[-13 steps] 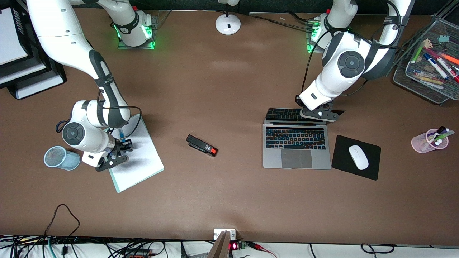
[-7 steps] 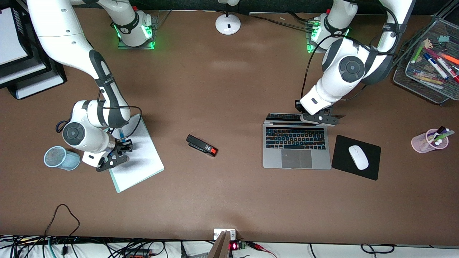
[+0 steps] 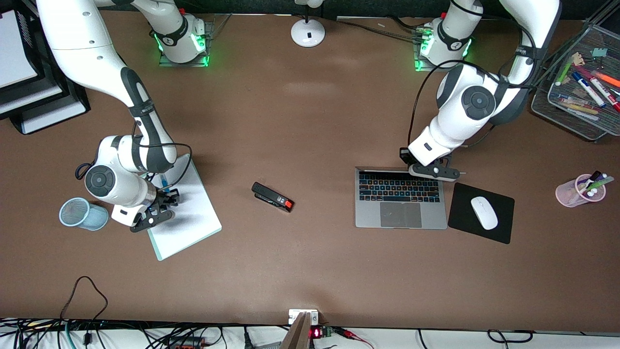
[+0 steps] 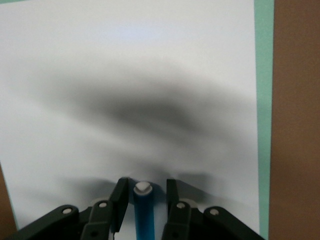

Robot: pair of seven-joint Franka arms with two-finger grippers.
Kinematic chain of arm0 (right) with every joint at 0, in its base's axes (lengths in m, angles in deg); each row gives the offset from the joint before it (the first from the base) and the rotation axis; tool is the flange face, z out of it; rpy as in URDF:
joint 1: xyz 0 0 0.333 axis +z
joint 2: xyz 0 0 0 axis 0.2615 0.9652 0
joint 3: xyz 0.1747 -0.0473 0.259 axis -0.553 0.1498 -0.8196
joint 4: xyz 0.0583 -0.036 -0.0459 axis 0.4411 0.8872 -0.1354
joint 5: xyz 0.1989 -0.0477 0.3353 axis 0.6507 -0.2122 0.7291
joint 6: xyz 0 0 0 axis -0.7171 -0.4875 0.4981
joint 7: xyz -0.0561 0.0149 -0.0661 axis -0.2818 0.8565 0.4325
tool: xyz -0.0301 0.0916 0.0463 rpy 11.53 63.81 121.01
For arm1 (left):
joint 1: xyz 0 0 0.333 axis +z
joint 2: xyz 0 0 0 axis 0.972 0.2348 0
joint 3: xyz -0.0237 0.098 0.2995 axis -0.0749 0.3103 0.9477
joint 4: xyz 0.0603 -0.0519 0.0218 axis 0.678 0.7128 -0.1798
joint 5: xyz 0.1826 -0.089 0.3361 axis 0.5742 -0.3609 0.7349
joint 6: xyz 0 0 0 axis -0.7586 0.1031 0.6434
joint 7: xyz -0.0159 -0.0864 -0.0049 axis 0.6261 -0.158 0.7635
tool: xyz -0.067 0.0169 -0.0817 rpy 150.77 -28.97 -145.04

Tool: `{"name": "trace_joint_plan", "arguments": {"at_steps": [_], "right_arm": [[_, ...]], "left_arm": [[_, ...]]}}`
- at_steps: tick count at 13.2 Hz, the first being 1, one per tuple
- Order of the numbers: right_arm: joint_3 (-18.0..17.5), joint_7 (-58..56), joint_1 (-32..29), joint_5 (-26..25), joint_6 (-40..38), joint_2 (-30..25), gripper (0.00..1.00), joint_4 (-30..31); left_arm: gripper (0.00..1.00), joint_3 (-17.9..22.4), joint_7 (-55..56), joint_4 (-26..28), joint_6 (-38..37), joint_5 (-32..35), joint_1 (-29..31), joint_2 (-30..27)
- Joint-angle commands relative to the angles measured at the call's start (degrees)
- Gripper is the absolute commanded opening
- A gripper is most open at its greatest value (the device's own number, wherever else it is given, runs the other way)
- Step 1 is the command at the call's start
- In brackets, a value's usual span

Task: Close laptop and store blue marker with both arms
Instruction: 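Push the laptop lid down shut with the left gripper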

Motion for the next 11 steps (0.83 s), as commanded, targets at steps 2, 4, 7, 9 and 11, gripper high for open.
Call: {"name": "trace_joint_plan", "arguments": {"at_steps": [2,4,7,9,11], "right_arm": [[-0.4,-0.3,-0.5,1.0,0.1,0.6,0.13,-0.5],[-0.4,-0.3,-0.7,1.0,0.1,0.6,0.08,-0.3],[-0.4,-0.2,-0.5,1.0,-0.1,0.5,0.01,-0.4],[-0.4,-0.2,-0.4,1.0,-0.2,0.3,0.0,-0.6],[-0.4,-0.4,-0.4,0.9,-0.2,-0.2,0.0,-1.0]], "left_arm": [[0.0,0.3,-0.6,-3.9,1.3,3.2,0.2,2.9],[0.0,0.4,-0.6,-4.7,4.2,4.4,0.4,5.1],[0.0,0.4,-0.6,-6.1,6.8,5.9,1.1,7.4],[0.0,0.4,-0.6,-7.0,7.0,6.0,1.1,8.4],[0.0,0.4,-0.6,-7.6,7.4,6.0,1.2,9.6]]}}
